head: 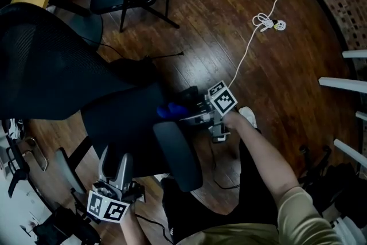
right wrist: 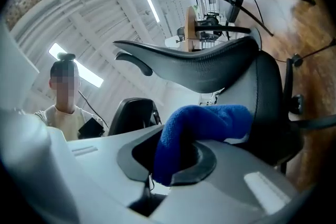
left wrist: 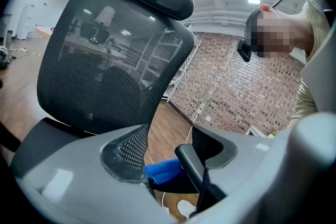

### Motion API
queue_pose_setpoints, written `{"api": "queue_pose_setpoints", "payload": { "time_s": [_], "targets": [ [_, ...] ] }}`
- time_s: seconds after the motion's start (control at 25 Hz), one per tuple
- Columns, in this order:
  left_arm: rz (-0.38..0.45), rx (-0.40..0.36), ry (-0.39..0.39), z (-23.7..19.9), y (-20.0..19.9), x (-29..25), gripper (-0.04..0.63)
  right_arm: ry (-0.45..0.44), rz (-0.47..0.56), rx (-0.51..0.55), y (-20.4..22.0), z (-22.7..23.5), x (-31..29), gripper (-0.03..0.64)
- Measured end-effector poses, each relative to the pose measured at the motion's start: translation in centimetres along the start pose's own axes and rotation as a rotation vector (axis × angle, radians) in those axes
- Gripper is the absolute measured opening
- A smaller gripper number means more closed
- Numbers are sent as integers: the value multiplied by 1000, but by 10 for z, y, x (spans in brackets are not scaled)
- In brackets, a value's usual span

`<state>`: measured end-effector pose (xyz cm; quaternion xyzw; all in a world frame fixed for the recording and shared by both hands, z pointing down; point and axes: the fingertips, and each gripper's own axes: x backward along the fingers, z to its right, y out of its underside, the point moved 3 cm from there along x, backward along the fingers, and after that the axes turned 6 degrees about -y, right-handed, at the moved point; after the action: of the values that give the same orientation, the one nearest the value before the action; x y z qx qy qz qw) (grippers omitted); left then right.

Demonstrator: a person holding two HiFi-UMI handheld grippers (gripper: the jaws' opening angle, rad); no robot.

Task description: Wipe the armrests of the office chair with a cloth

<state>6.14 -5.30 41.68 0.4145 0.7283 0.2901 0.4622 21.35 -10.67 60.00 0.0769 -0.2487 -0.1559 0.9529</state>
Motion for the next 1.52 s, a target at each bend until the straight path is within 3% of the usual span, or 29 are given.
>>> {"api": "queue_pose_setpoints", "payload": {
  "time_s": [0.24, 0.52, 0.6, 0.72, 0.8, 0.88, 0.96, 1.16, 1.36, 1.44, 1.52],
  "targets": [
    [4, -8, 0, 1, -1, 8, 258, -175, 66, 35, 10, -38, -6, 16],
    [-7, -7, 9, 5, 10, 22, 258, -185, 107, 101, 18, -53, -5, 12],
    [-17, -6, 7, 4, 13, 26, 258, -94, 147, 165, 16, -48, 9, 14],
    [-28, -8, 2, 4, 16, 29, 258, 304, 226, 225, 23, -10, 66, 15],
    [-33, -16, 7, 7, 20, 27, 258, 563, 180, 185, 51, 25, 104, 15],
    [-42, -36, 10, 8, 25, 22, 258, 676, 83, 136, 83, 56, 114, 15],
    [-58, -81, -3, 6, 33, 16, 258, 669, 35, 129, 102, 77, 99, 17],
    [-98, -198, 11, 15, 57, -4, 258, 609, 116, 140, 94, 109, 60, 17],
    [-101, -173, 54, 18, 68, -18, 258, 717, 77, 143, 89, 143, 51, 15],
    [-105, -167, 63, 19, 70, -19, 258, 699, 68, 163, 90, 140, 47, 11],
    [-106, -163, 67, 20, 71, -20, 258, 619, 67, 203, 91, 124, 42, 10]
  ]
}}
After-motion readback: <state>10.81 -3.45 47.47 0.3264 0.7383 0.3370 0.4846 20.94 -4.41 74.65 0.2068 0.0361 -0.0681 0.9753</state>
